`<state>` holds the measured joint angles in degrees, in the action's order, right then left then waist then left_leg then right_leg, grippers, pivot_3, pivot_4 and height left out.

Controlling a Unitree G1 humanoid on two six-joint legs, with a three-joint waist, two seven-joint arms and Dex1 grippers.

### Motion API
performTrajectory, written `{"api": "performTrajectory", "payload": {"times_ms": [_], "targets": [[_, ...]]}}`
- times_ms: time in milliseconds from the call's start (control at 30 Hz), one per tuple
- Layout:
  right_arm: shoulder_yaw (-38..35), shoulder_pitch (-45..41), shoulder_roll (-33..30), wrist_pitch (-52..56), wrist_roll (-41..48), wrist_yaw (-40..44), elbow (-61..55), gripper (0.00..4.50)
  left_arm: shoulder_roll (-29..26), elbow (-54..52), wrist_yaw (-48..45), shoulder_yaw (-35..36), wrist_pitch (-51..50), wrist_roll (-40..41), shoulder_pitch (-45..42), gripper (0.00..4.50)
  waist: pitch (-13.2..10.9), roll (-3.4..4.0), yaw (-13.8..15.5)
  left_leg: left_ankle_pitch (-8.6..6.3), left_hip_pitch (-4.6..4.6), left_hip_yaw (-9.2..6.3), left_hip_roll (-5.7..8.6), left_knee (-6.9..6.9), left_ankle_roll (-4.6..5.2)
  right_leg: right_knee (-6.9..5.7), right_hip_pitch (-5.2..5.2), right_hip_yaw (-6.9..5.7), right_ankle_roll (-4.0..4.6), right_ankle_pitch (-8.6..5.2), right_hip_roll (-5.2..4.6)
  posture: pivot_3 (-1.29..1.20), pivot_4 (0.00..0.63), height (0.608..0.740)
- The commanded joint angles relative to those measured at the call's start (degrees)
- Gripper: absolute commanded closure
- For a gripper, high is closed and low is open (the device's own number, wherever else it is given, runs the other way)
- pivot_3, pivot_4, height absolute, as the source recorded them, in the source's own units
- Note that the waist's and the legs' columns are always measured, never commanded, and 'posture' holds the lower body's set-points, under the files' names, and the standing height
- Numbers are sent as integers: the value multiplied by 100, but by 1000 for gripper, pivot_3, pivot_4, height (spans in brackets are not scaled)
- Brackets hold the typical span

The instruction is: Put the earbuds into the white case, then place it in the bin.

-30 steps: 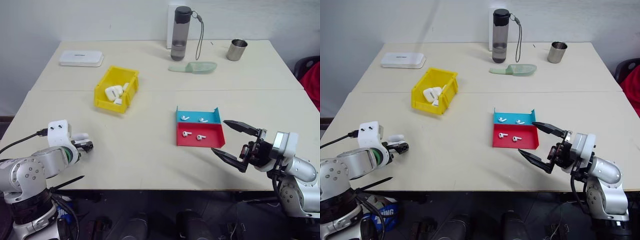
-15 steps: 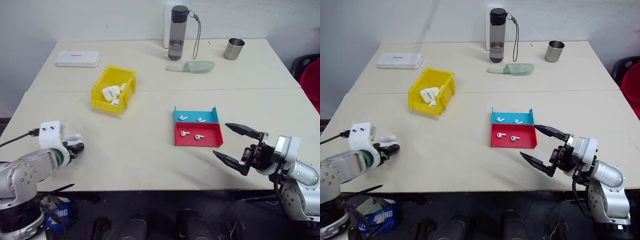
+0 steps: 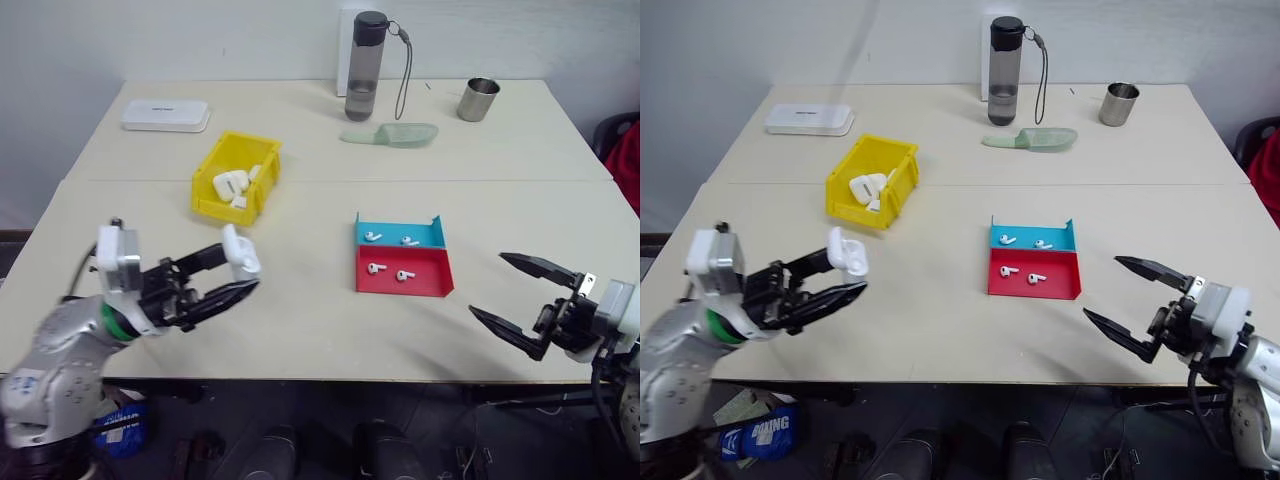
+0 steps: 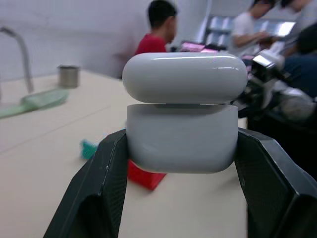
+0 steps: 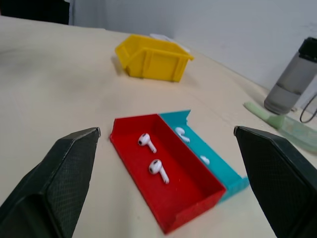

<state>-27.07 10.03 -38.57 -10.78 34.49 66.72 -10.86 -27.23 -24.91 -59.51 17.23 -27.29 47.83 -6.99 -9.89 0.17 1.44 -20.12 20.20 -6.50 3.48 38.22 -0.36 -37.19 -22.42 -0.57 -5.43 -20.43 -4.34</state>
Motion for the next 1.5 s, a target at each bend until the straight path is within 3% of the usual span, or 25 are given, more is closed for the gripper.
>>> {"api": "performTrajectory", "payload": {"times_ms": [33,233,400,600,667,767,900,1000,1167,1500], "targets": [[-496,477,59,-376,-202,-102,14,0,311,181,-302,-462,536,-102,-174,1742,-1,-1,2,0,-1,2,1,1,1,-7,-2,0,-2,1,0,0,150,740],[-906,1437,55,-739,-959,-426,942,0,901,1196,-1100,-1435,1816,-919,-331,1742,0,-1,1,-1,-9,10,3,0,3,-17,-1,5,-3,1,3,0,150,740],[-760,1231,-498,373,-1002,-933,371,0,1082,1589,-1401,-1651,2367,-1050,-296,1742,0,1,-128,0,-24,56,-6,-6,5,-18,-5,54,-2,1,20,0,150,740],[161,90,-1904,2852,-99,-941,-1198,0,1068,1443,-1307,-1509,2561,-910,-98,1742,1,2,-125,-2,-52,73,-20,-9,9,-24,5,81,-2,1,32,0,150,740],[1072,-969,-2391,3966,24,-1160,-1552,0,1069,1333,-1198,-1462,2599,-897,-8,1742,-1,-1,-88,-7,-48,68,-22,-9,10,-25,-1,78,-3,1,32,0,150,740],[2271,-2327,-2527,4918,-199,-1259,-1653,0,1071,1162,-1089,-1499,2587,-877,125,1742,-2,-2,-12,-11,-31,66,-21,1,13,-14,-11,77,-4,2,29,0,150,740],[3468,-3630,-2232,5301,-862,-1259,-1321,0,1033,998,-958,-1528,2524,-847,281,1742,-2,-5,38,-14,13,43,-17,20,17,6,-30,56,-9,5,22,0,150,740],[4108,-4271,-1978,5290,-1349,-1127,-886,658,1017,908,-865,-1530,2533,-859,373,1742,-3,-6,28,-18,20,46,-11,23,24,21,-29,57,-11,7,18,0,150,740],[4729,-4832,-1784,5140,-1952,-765,-399,2405,976,830,-801,-1526,2584,-895,478,1742,-3,-6,-5,-20,20,48,-12,23,26,18,-34,55,-15,9,18,0,150,740],[5252,-5524,-1388,4816,-2816,-215,487,2405,981,595,-704,-1678,2673,-958,739,1742,-3,-6,-14,-20,20,49,-12,21,26,14,-36,56,-15,9,18,0,150,740]]}}
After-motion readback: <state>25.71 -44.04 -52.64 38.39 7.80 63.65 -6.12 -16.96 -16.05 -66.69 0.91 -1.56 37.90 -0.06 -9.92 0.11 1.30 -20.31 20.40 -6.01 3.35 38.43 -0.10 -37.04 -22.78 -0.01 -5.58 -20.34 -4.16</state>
